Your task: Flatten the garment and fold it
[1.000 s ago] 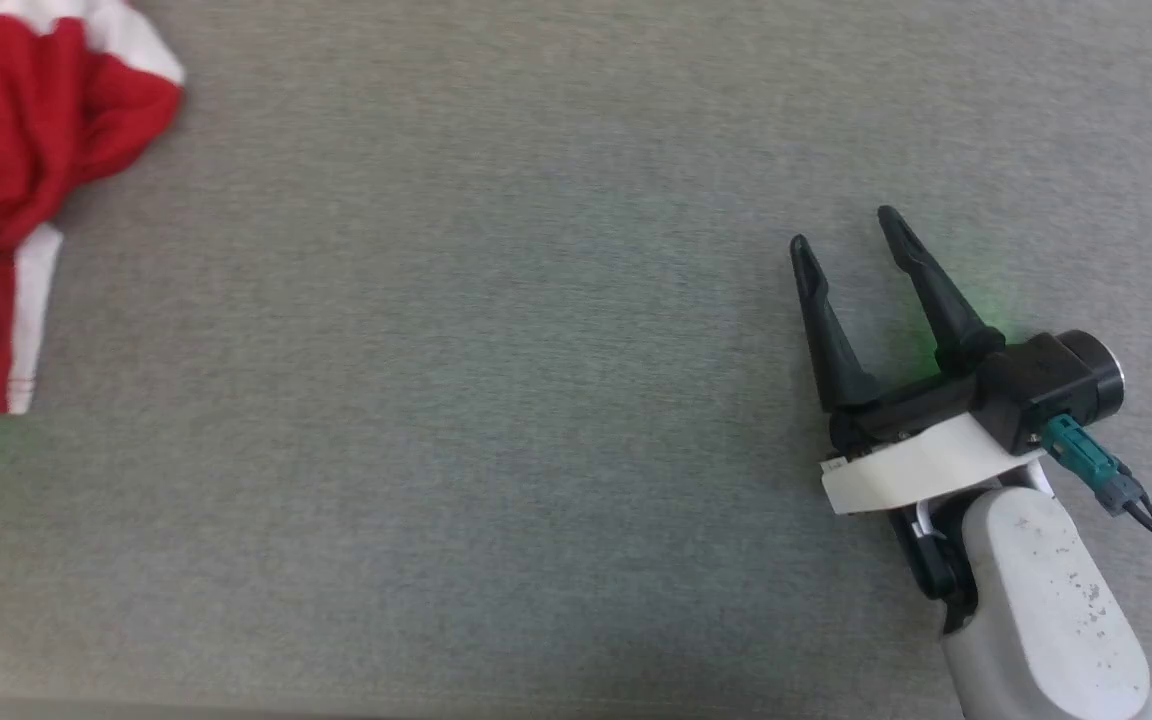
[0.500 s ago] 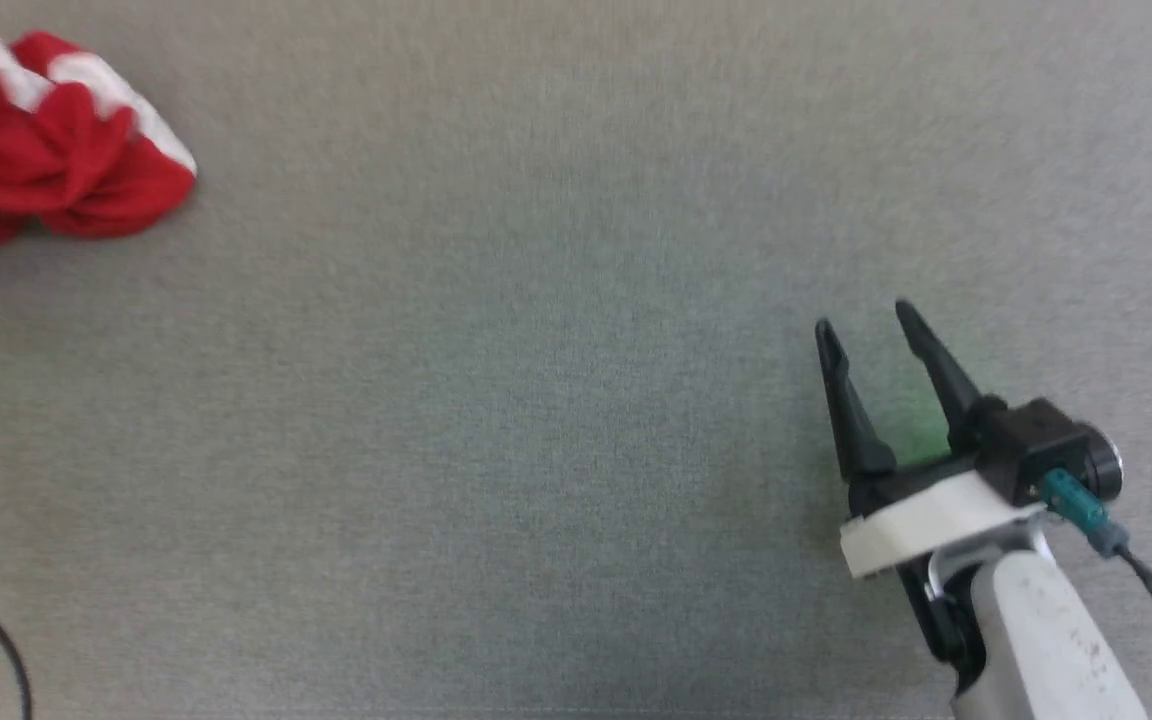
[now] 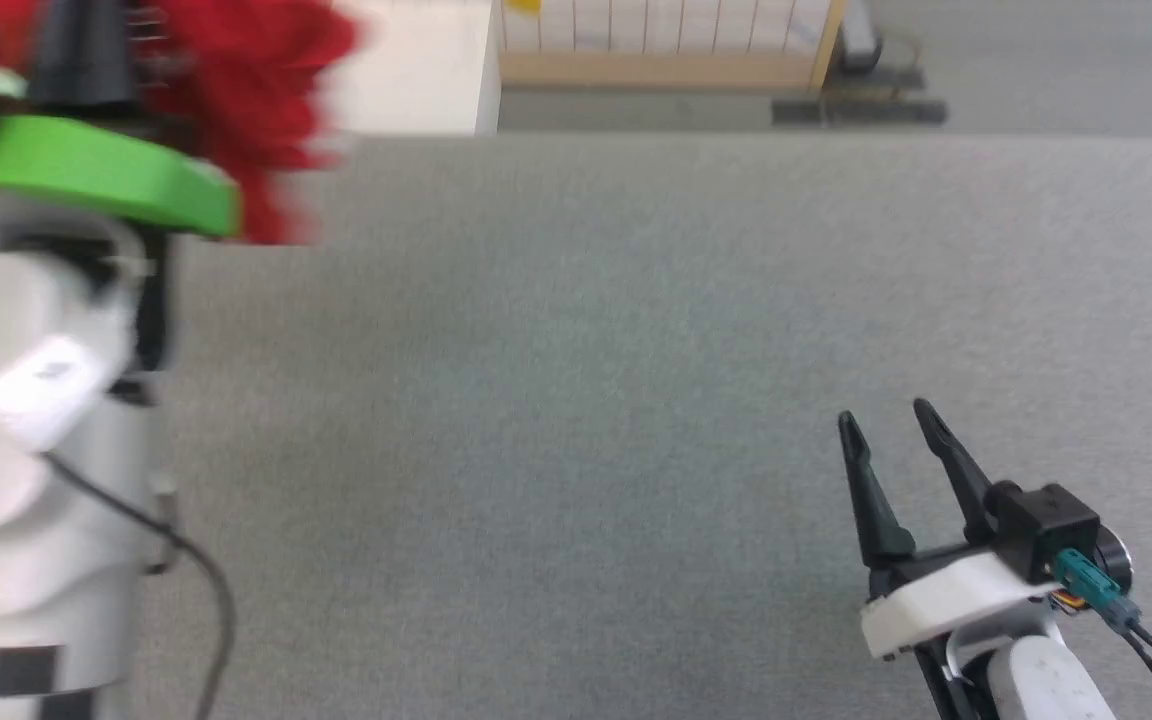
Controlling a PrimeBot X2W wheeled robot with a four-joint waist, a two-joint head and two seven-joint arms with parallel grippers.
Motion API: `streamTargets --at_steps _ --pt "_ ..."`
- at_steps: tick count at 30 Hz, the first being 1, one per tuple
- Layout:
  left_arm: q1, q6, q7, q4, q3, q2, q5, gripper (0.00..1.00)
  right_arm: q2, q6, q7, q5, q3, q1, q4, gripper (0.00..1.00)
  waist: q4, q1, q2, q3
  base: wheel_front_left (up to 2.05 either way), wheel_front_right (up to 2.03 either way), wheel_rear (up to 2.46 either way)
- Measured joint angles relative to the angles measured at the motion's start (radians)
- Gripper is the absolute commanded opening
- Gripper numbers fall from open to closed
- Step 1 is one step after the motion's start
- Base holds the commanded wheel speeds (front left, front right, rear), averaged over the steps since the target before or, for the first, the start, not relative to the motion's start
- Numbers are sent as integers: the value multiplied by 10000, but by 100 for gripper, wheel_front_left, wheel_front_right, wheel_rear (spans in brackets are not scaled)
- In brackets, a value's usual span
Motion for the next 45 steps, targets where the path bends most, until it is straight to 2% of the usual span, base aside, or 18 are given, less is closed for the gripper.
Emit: streamTargets --at_steps 7,11,18,23,24,25,26,29,34,37,39,45 --pt "-178 -242 84 65 -1141 -1670 -504 0 -4 0 157 -38 -295 296 -311 100 -684 0 0 -702 0 0 0" --pt "23 -445 174 679 -1810 -2362 -769 0 -6 0 238 -38 -339 329 -479 100 -1236 0 0 -804 0 0 0" --pt "1045 -650 1827 3292 -3306 -2644 -782 0 -10 0 311 -35 -276 345 -667 100 -2072 0 -1 -663 0 0 0" --pt "1371 -767 3935 5196 -4023 -2648 -826 0 -10 0 307 -10 -242 343 -700 100 -2396 0 0 -339 0 0 0" --pt "1432 -775 4330 5474 -4082 -2648 -901 27 -10 0 305 -2 -245 343 -698 100 -2431 0 -1 -271 0 0 0" --pt "1477 -777 4612 5651 -4121 -2650 -986 93 -10 0 297 0 -251 343 -698 100 -2452 0 -1 -217 0 0 0" --pt "1519 -780 4855 5766 -4163 -2656 -1089 100 -12 0 295 2 -265 343 -696 100 -2465 0 -1 -159 0 0 0" --pt "1525 -794 4982 5766 -4084 -2663 -1335 100 -13 0 295 0 -272 343 -688 100 -2394 0 -1 -74 0 0 0" --pt "1731 -798 4174 4968 -3521 -2589 -1824 100 -12 0 297 -21 -253 342 -692 100 -2068 0 -1 -130 0 0 0" --pt "2030 -784 3122 4065 -3127 -2428 -1893 100 -12 0 301 -42 -261 342 -698 100 -1822 0 -1 -214 0 0 0" --pt "2244 -619 2278 3409 -2786 -2224 -1885 100 -12 0 313 -54 -238 342 -715 100 -1651 0 -1 -274 0 0 0" --pt "3366 222 -677 1647 -1624 -1576 -1572 100 -12 0 414 -174 -134 348 -918 100 -1058 0 -1 -475 0 0 0"
